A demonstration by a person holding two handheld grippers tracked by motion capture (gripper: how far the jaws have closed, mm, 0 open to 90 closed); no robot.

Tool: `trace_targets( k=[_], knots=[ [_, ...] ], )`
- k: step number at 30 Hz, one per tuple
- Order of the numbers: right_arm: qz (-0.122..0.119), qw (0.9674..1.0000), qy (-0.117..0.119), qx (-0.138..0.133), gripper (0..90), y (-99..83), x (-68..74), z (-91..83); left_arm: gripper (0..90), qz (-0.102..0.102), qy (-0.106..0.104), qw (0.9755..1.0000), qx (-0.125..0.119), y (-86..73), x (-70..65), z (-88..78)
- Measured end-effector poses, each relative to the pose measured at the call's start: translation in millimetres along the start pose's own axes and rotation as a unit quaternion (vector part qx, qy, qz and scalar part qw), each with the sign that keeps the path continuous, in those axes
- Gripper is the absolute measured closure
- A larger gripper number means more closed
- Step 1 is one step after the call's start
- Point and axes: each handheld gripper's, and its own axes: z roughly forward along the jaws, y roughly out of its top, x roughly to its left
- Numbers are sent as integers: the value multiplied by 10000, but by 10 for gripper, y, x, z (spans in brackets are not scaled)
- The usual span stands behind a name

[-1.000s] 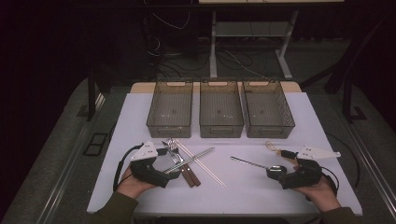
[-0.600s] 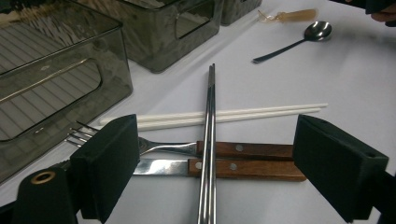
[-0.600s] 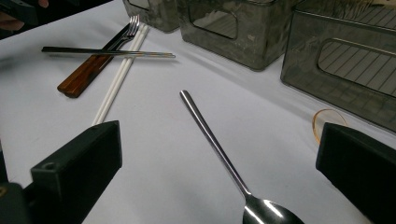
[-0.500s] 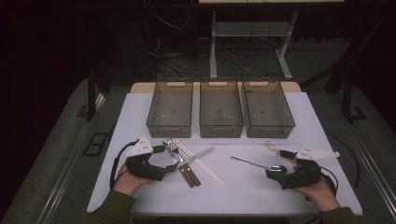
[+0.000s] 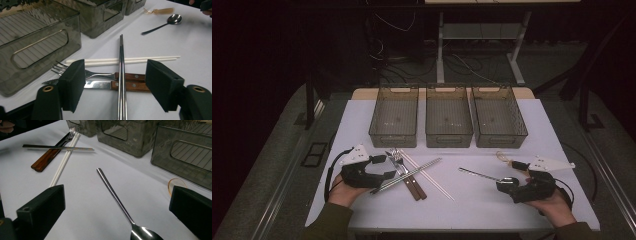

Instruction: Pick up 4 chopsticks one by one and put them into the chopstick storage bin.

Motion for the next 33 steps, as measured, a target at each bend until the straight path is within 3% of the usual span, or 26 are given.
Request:
trace_targets(
  k=[8, 14, 23, 33],
  knots=[
    [-3, 10000, 0, 10, 6, -1, -4, 3, 436, -9, 180, 9998, 123, -49, 81, -46],
    [-6, 10000, 2, 12, 6, -2, -4, 4, 547, -85, 202, 9996, 198, -72, 129, -66],
    [-4, 10000, 1, 12, 6, -2, -6, 4, 712, -191, 80, 9986, 490, -87, 143, -16],
    [-4, 10000, -7, 6, 6, -3, -6, 3, 769, -177, -153, 9969, 748, -83, 104, 78]
  ],
)
